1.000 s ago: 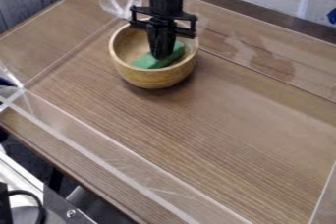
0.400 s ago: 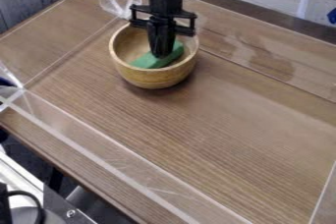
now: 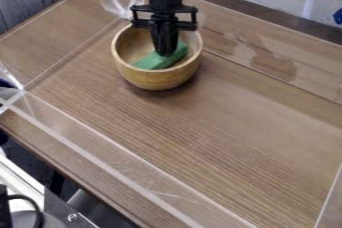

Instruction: Put the green block in the brown bowl

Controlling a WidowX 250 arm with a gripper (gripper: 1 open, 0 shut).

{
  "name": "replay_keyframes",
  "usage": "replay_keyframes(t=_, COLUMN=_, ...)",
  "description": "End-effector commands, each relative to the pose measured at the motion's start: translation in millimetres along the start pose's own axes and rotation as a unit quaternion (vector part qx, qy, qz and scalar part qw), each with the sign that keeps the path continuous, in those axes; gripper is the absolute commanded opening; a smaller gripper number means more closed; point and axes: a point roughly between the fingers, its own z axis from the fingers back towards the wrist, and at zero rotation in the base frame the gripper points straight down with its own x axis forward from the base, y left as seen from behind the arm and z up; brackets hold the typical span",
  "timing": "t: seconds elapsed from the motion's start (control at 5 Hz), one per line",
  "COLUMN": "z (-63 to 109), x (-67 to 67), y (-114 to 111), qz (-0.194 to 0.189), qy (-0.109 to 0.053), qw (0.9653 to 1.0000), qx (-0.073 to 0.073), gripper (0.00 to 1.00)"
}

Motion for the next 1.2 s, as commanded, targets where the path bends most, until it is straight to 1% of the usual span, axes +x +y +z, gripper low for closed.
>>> replay_keyframes(t=0.0, z=-25.3, x=0.0, y=4.4, qz=0.0, qy=0.035, qw=0.9994, qx=-0.005, gripper=0.0)
replay_keyframes(t=0.4, z=-33.5, x=-0.8, y=2.2, qz=0.008, qy=0.062, qw=0.998, qx=-0.01, gripper=0.0)
replay_keyframes(t=0.8, z=-44.7, x=6.2, y=5.0, qz=-0.013, qy=0.076, qw=0.9965, qx=0.032, gripper=0.0)
replay_keyframes(t=1.0, z=-47.8, x=7.0, y=9.6, qz=-0.007, qy=0.064, qw=0.9971, qx=0.041, gripper=0.0)
